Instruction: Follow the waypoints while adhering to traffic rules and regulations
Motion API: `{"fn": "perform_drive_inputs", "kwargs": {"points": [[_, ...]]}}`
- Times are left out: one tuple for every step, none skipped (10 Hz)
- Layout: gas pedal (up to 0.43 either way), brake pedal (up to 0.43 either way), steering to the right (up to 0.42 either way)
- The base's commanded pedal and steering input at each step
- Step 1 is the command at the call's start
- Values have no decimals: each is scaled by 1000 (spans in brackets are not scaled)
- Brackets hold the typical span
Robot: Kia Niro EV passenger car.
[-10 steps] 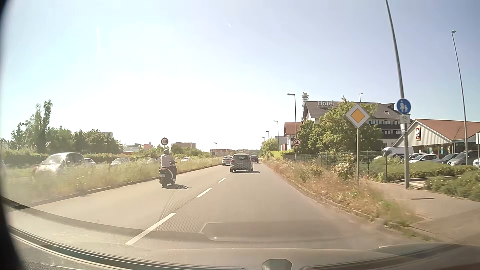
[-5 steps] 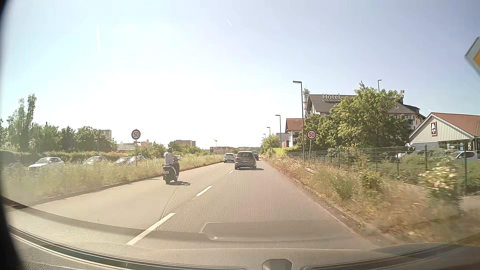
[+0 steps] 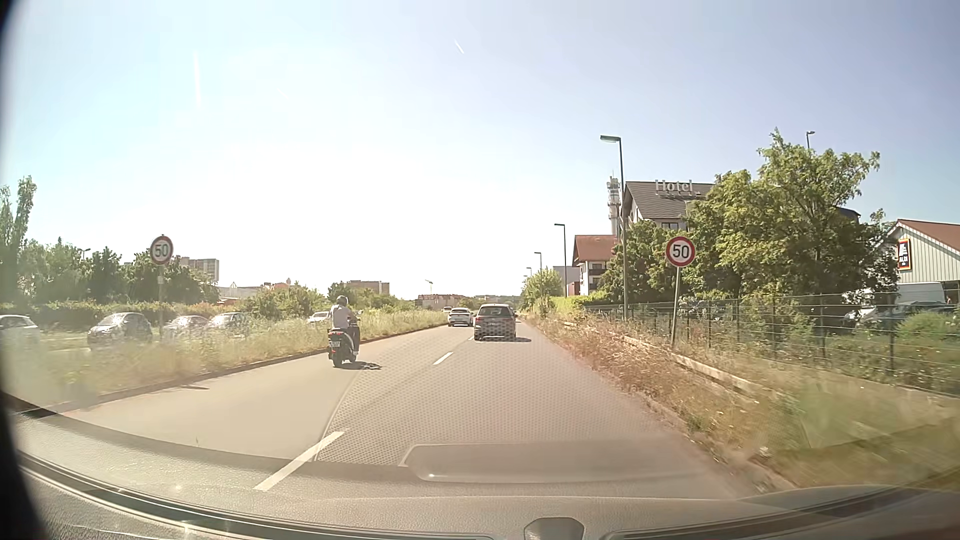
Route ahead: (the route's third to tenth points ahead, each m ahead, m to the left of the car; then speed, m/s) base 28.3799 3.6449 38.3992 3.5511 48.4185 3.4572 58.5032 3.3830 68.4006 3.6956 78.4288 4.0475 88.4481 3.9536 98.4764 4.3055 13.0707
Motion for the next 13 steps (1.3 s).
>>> {"fn": "perform_drive_inputs", "kwargs": {"points": [[220, 24, 1], [220, 24, 1], [209, 24, 1], [209, 24, 1], [177, 24, 1], [177, 24, 1], [169, 24, 1], [157, 24, 1], [138, 24, 1], [110, 24, 1], [79, 24, 1], [67, 24, 0], [59, 24, 0]]}}
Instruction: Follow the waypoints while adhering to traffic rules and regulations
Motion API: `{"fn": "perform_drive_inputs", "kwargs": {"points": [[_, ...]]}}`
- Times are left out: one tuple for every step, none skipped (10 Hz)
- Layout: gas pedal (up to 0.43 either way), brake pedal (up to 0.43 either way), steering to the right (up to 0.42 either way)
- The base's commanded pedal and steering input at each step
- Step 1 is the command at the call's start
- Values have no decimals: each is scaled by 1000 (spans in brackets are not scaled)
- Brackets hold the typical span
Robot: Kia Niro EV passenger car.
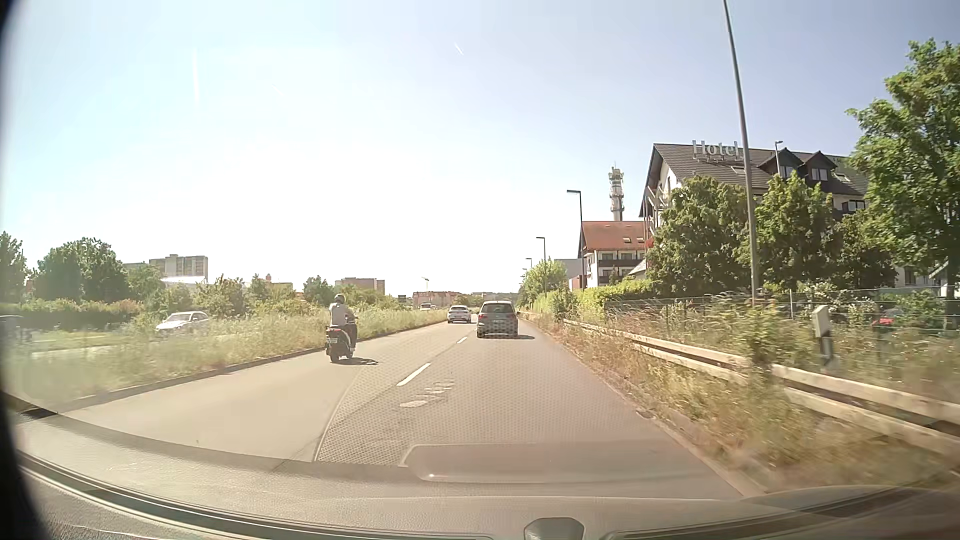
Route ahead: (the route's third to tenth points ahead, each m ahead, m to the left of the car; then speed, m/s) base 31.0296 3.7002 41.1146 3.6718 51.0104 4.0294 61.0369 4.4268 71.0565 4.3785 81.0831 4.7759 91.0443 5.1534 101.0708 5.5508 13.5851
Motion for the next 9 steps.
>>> {"fn": "perform_drive_inputs", "kwargs": {"points": [[28, 24, -1], [20, 24, -1], [0, 24, -1], [0, 24, -1], [0, 24, -1], [0, 24, -1], [0, 24, -1], [0, 24, 0], [0, 24, 0]]}}
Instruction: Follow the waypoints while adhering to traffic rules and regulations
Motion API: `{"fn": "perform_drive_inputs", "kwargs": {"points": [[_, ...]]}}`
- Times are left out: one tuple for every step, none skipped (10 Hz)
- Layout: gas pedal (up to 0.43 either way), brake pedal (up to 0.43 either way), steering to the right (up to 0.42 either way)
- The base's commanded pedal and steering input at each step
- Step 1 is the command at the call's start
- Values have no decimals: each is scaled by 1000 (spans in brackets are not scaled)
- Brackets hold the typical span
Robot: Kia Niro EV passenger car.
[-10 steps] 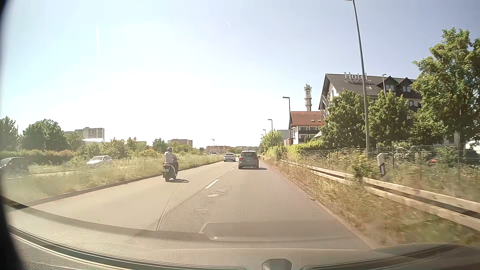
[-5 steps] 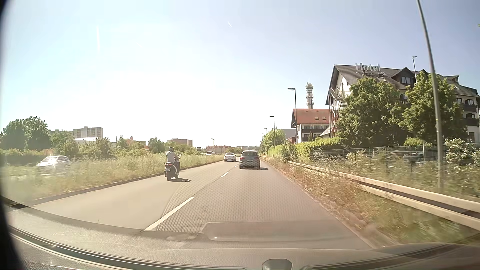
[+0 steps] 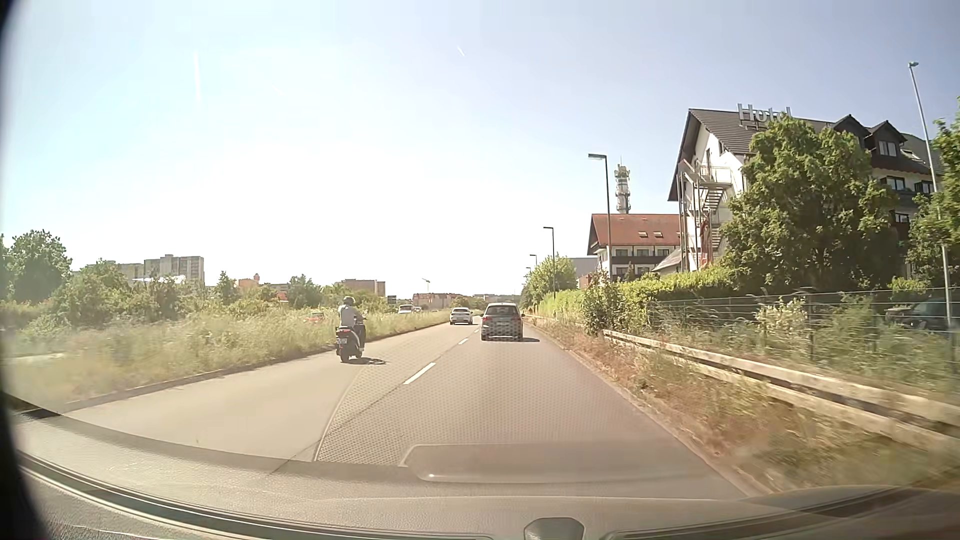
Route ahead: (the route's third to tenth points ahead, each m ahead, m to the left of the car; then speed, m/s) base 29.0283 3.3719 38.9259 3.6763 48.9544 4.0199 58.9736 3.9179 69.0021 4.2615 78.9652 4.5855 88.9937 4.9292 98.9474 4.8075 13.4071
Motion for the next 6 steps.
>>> {"fn": "perform_drive_inputs", "kwargs": {"points": [[0, 24, 0], [0, 24, 0], [0, 24, 0], [0, 24, 0], [0, 24, -1], [0, 24, 0]]}}
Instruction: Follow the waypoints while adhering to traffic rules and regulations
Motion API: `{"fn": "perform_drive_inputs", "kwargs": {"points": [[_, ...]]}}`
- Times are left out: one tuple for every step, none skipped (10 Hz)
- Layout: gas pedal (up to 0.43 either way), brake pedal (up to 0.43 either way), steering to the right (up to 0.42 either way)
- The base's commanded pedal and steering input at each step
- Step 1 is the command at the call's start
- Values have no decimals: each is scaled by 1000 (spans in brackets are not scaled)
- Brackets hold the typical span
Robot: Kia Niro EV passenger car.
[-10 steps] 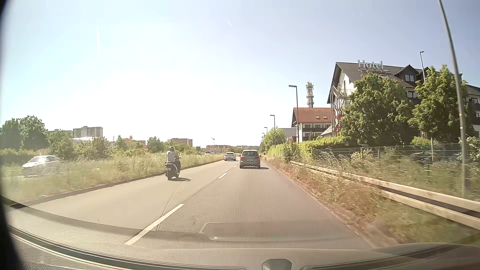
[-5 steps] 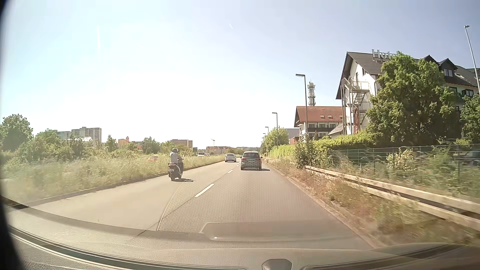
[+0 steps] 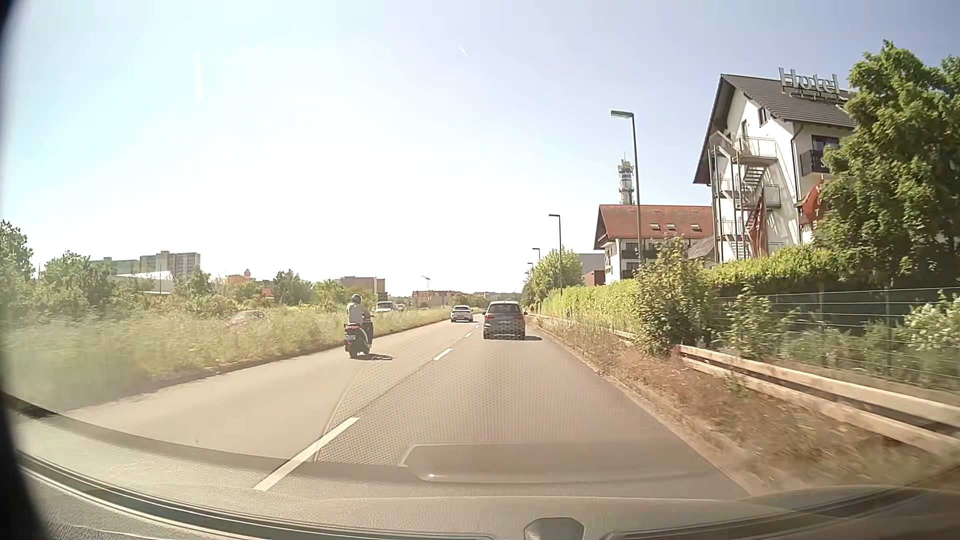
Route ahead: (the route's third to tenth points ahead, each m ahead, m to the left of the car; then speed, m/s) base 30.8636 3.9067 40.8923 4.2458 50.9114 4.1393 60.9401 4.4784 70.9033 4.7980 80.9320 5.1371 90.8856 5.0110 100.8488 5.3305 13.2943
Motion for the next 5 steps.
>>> {"fn": "perform_drive_inputs", "kwargs": {"points": [[0, 24, 0], [0, 24, -1], [0, 24, 0], [0, 24, -1], [0, 24, 0]]}}
